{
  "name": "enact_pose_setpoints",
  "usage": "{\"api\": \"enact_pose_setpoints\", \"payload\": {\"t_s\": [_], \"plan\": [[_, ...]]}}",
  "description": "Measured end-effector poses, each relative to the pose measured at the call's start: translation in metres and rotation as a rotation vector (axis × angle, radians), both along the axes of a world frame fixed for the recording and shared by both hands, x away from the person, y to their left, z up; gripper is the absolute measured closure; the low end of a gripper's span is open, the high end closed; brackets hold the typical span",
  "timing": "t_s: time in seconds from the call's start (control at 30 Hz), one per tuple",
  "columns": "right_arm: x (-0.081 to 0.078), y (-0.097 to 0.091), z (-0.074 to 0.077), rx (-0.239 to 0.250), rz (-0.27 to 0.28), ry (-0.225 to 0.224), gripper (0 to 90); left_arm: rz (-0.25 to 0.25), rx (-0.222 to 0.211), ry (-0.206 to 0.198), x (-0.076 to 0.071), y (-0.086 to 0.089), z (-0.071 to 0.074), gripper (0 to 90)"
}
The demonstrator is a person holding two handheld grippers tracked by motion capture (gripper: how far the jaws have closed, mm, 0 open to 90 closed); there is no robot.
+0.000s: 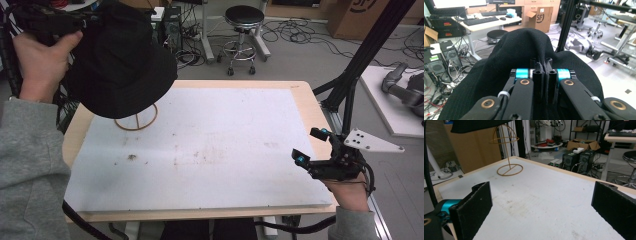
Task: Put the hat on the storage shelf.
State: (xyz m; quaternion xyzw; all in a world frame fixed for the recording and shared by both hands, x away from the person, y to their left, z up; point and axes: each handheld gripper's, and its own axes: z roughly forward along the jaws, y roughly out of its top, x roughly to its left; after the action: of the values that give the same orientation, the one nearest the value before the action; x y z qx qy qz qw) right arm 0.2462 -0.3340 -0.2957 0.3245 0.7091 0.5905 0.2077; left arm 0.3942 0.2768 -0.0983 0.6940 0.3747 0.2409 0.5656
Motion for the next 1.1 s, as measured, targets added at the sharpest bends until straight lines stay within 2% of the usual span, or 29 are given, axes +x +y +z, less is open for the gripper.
{"api": "enact_pose_setpoints", "payload": {"t_s": [0.3, 0.47, 0.67, 0.73, 0.83, 0.97, 1.03, 1.1], "plan": [[-0.013, -0.005, 0.000, -0.021, -0.018, -0.002, 2.8, 0.062, -0.004, 0.005, 0.019, 0.021, 0.012, 88.1], [-0.017, -0.004, -0.001, -0.036, -0.021, -0.001, 2.9, 0.106, -0.016, 0.021, 0.037, 0.033, 0.008, 88.1], [-0.020, -0.001, 0.004, -0.043, -0.028, -0.019, 2.9, 0.136, -0.020, 0.059, 0.058, 0.039, -0.006, 88.1], [-0.021, -0.002, 0.006, -0.042, -0.032, -0.039, 2.9, 0.138, -0.002, 0.073, 0.064, 0.038, -0.011, 88.1], [-0.021, -0.003, 0.008, -0.038, -0.040, -0.044, 2.9, 0.145, 0.022, 0.089, 0.072, 0.035, -0.017, 88.0], [-0.020, -0.003, 0.007, -0.044, -0.036, -0.036, 2.9, 0.163, -0.020, 0.106, 0.080, 0.038, -0.035, 88.1], [-0.019, -0.003, 0.007, -0.043, -0.035, -0.037, 2.9, 0.176, -0.010, 0.131, 0.083, 0.041, -0.044, 88.0], [-0.019, -0.003, 0.007, -0.043, -0.033, -0.037, 2.9, 0.180, -0.024, 0.139, 0.085, 0.044, -0.054, 88.0]]}}
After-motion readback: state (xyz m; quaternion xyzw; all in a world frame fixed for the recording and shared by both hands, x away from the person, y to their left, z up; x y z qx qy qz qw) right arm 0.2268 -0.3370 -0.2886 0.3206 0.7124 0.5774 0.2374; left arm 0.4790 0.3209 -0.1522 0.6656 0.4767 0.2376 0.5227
